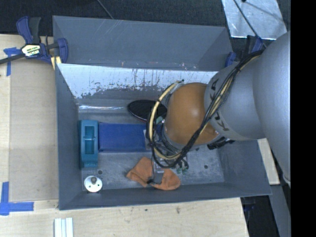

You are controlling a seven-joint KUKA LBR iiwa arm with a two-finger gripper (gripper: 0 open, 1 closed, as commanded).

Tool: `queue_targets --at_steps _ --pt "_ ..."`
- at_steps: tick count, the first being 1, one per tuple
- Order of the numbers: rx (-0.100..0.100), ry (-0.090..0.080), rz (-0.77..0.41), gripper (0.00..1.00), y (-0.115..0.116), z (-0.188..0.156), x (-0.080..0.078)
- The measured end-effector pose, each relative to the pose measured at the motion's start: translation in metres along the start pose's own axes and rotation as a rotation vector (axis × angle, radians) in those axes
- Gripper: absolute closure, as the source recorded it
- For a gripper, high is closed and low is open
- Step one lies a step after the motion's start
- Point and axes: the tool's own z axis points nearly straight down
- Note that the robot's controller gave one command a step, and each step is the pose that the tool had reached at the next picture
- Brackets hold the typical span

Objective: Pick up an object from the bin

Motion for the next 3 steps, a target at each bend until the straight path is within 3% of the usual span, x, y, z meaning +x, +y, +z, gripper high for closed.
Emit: queue_targets --at_steps 1,2,3 --pt "0.000 0.000 0.000 0.00 0.000 0.000 0.000" --pt "-0.001 -0.006 -0.084 1.00 0.002 0.014 0.013" --pt "-0.001 -0.003 -0.084 0.00 0.001 0.015 0.014"
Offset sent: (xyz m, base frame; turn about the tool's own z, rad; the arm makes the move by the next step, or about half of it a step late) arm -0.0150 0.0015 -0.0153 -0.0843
